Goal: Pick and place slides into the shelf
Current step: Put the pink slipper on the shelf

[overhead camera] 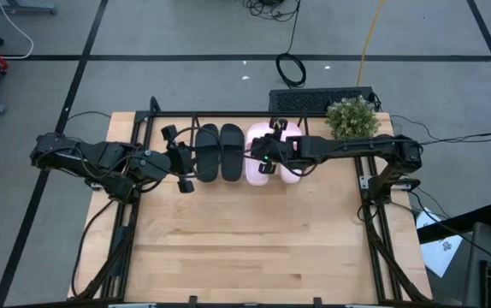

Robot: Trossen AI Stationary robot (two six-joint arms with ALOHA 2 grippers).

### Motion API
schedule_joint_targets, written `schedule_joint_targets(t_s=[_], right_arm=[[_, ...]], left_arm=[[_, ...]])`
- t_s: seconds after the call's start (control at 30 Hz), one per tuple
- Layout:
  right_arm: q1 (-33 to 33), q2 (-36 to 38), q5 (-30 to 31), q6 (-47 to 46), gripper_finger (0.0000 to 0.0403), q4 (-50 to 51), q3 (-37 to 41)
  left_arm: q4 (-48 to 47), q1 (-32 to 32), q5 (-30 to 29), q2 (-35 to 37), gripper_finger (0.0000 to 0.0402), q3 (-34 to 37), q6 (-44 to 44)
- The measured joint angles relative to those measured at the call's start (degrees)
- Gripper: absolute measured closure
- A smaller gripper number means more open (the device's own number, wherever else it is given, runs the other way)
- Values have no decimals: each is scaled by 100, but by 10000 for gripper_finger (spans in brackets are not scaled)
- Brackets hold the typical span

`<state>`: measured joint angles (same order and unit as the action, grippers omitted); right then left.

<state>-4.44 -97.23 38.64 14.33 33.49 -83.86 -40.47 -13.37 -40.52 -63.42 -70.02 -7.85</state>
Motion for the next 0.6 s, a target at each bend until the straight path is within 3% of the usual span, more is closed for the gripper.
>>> schedule_joint_targets(t_s=[0.33, 0.6], right_arm=[[-246, 0, -295, 958, 403, -764, 552], [-497, 2, -467, 1087, 403, -843, 634]], left_arm=[[-2, 0, -4, 0, 316, 0, -147], [0, 0, -4, 1, 316, 0, -227]])
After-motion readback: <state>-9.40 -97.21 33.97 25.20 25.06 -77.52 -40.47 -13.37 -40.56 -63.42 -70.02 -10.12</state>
